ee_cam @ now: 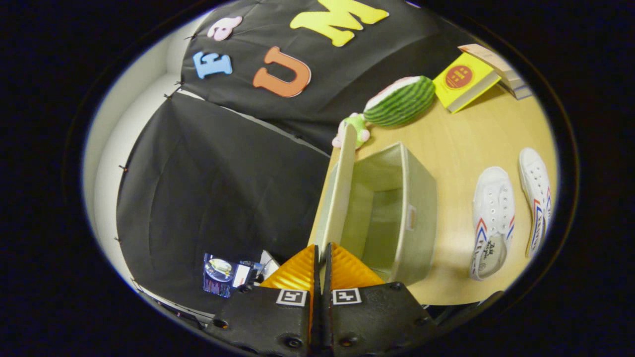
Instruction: Open the storage box then place both shoes into the box .Put the left shoe in first, then the right shoe, with the right side of both shoes facing outward in a uniform manner.
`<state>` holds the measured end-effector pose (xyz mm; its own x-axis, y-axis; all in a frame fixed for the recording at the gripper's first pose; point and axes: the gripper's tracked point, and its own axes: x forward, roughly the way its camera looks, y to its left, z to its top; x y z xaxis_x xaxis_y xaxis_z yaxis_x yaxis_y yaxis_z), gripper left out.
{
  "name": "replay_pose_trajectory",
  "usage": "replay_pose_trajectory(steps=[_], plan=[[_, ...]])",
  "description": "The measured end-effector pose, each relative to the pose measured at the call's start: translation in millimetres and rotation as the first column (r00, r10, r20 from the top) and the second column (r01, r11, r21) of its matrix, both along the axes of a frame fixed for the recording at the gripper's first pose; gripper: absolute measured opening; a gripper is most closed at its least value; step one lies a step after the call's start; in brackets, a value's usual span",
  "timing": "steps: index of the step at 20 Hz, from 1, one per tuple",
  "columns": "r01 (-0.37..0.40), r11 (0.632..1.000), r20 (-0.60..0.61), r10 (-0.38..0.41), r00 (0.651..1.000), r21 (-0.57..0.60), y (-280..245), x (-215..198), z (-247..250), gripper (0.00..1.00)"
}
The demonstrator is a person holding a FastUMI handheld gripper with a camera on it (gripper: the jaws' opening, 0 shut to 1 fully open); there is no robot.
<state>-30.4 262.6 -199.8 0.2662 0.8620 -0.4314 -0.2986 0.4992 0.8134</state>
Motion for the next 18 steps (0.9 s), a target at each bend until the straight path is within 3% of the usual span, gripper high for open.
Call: replay_pose_trajectory(steps=[5, 8, 10, 13, 18], plan=[[-0.11, 0.994, 0.124, 0.11, 0.986, -0.008, 74, -10, 43, 0.05], [-0.162, 0.985, 0.195, 0.172, 0.966, -0.066, 118, -18, 45, 0.05], [-0.173, 0.976, 0.254, 0.202, 0.946, -0.13, 141, -23, 45, 0.1], [-0.159, 0.97, 0.339, 0.214, 0.916, -0.182, 156, -19, 46, 0.43], [-0.043, 0.962, 0.426, 0.159, 0.891, -0.27, 125, 4, 47, 0.84]])
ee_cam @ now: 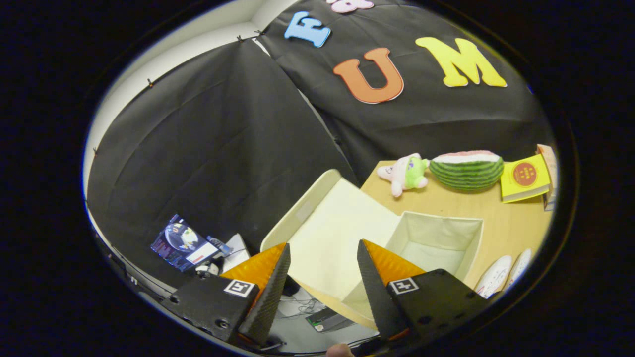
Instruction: Open the storage box then place both shoes into the box .Put the left shoe in first, then the right shoe, with the right side of both shoes facing outward in a uniform manner.
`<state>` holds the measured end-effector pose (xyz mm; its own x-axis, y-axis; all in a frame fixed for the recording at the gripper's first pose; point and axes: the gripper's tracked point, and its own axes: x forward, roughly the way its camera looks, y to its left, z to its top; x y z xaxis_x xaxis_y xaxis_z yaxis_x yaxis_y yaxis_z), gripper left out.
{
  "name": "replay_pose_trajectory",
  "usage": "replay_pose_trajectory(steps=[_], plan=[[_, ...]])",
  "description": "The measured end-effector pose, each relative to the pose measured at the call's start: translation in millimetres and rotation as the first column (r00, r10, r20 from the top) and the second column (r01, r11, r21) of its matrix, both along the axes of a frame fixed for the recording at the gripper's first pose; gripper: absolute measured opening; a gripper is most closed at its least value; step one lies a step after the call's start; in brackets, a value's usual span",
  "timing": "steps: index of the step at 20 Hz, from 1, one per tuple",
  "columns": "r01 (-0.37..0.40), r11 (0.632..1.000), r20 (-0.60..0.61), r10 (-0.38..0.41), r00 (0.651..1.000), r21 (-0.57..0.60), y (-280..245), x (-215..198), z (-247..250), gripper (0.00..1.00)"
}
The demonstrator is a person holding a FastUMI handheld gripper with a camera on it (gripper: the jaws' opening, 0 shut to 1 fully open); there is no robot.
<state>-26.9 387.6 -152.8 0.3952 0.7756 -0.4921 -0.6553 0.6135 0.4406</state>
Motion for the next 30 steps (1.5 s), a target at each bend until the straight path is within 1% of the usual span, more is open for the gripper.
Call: replay_pose_trajectory(steps=[2, 4, 6, 10, 12, 15, 18, 20, 22, 24, 25, 27, 28, 30], plan=[[0.058, 0.998, 0.057, -0.056, 0.997, -0.031, -21, 13, 3, 0.84], [0.106, 0.992, 0.104, -0.099, 0.99, -0.064, -47, 21, 4, 0.89], [0.155, 0.985, 0.135, -0.143, 0.981, -0.082, -78, 29, 6, 0.89], [0.255, 0.956, 0.172, -0.23, 0.958, -0.141, -159, 46, 0, 0.9], [0.309, 0.934, 0.165, -0.281, 0.945, -0.181, -203, 53, -13, 0.9], [0.348, 0.906, 0.081, -0.338, 0.938, -0.24, -257, 56, -46, 0.9], [0.347, 0.888, -0.012, -0.367, 0.93, -0.301, -289, 58, -87, 0.9], [0.318, 0.886, -0.068, -0.36, 0.93, -0.339, -298, 55, -117, 0.9], [0.278, 0.89, -0.167, -0.355, 0.92, -0.362, -303, 50, -151, 0.9], [0.243, 0.89, -0.286, -0.366, 0.886, -0.386, -306, 40, -186, 0.9], [0.225, 0.886, -0.329, -0.371, 0.868, -0.405, -310, 41, -208, 0.89], [0.19, 0.879, -0.388, -0.375, 0.842, -0.436, -317, 41, -240, 0.88], [0.181, 0.878, -0.409, -0.377, 0.831, -0.442, -318, 35, -248, 0.88], [0.164, 0.87, -0.425, -0.383, 0.82, -0.465, -324, 38, -265, 0.86]])
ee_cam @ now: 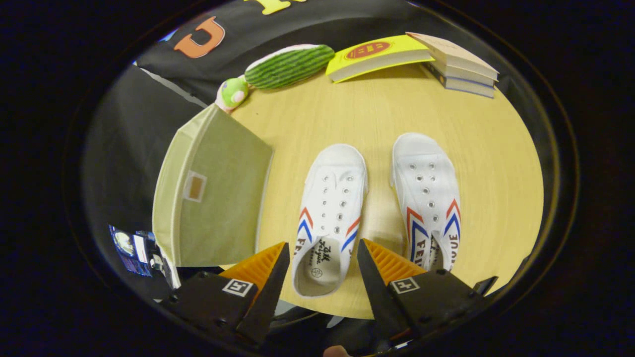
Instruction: Open the storage box then place both shoes into the box .Put the left shoe in first, then the right shoe, with the right side of both shoes facing outward in a uniform manner.
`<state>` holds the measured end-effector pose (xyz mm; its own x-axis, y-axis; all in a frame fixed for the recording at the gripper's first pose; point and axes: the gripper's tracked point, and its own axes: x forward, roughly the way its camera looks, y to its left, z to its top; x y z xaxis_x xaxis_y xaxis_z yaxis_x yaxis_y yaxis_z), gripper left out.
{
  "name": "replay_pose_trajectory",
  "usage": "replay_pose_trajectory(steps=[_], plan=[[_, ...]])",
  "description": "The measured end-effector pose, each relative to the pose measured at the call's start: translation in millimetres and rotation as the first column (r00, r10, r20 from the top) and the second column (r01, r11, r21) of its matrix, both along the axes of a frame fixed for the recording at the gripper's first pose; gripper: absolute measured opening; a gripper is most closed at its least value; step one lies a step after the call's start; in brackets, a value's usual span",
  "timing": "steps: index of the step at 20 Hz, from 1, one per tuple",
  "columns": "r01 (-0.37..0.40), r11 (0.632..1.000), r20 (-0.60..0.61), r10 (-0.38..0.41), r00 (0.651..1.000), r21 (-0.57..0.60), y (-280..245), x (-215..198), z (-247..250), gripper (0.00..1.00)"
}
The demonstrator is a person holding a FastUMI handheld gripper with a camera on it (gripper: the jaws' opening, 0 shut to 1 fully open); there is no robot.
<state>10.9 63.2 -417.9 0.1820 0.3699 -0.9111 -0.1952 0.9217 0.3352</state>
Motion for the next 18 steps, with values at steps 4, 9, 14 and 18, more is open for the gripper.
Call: replay_pose_trajectory(steps=[4, 9, 14, 18], plan=[[0.002, 1.0, -0.062, -0.003, 0.998, -0.01, 0, 2, -23, 0.84], [0.041, 0.999, -0.154, -0.039, 0.987, 0.013, 10, 2, -48, 0.62], [0.04, 0.999, -0.18, -0.038, 0.983, 0.012, 12, 2, -52, 0.39], [0.099, 0.994, -0.206, -0.089, 0.975, 0.039, 7, 2, -50, 0.08]])
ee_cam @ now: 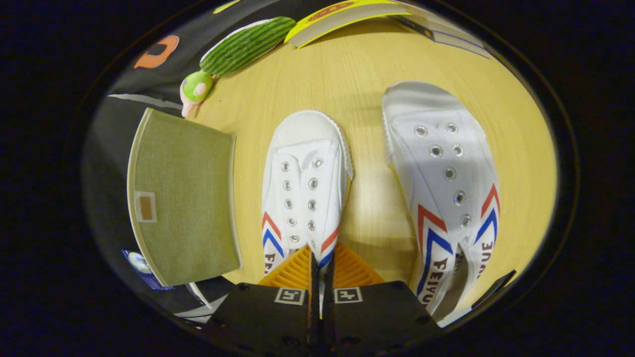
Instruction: Open the storage box then place both shoes into the box .Put the left shoe in first, then the right shoe, with the right side of both shoes facing outward in a uniform manner.
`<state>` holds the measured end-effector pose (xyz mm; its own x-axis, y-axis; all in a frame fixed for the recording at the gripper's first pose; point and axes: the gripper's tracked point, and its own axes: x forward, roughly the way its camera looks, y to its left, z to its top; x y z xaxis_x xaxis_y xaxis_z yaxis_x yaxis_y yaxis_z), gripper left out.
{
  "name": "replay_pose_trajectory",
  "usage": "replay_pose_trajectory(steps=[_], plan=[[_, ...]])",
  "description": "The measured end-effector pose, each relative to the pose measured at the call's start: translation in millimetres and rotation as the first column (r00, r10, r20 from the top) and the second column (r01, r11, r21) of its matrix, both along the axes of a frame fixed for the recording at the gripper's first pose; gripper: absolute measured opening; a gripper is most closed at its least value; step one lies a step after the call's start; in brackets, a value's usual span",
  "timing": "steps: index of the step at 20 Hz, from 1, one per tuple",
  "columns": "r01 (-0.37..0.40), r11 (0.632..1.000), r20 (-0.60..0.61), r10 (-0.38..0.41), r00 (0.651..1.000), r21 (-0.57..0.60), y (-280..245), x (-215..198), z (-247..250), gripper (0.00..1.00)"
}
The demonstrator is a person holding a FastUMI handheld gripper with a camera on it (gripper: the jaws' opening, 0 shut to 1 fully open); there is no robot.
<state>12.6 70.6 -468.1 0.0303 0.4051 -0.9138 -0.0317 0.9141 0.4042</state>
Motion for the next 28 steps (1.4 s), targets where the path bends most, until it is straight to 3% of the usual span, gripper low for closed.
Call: replay_pose_trajectory(steps=[3, 8, 12, 17, 21, 28], plan=[[-0.011, 0.999, 0.023, 0.01, 1.0, 0.032, 8, -6, 12, 0.06], [0.035, 0.993, 0.005, -0.035, 0.999, 0.113, 22, -15, 38, 0.06], [0.057, 0.985, 0.024, -0.062, 0.998, 0.166, 27, -20, 85, 0.06], [-0.009, 0.987, 0.114, -0.01, 0.993, 0.161, 36, -29, 163, 0.06], [-0.024, 0.979, 0.151, -0.007, 0.989, 0.202, 74, -35, 224, 0.06], [-0.113, 0.975, 0.154, 0.084, 0.984, 0.192, 171, -35, 255, 0.06]])
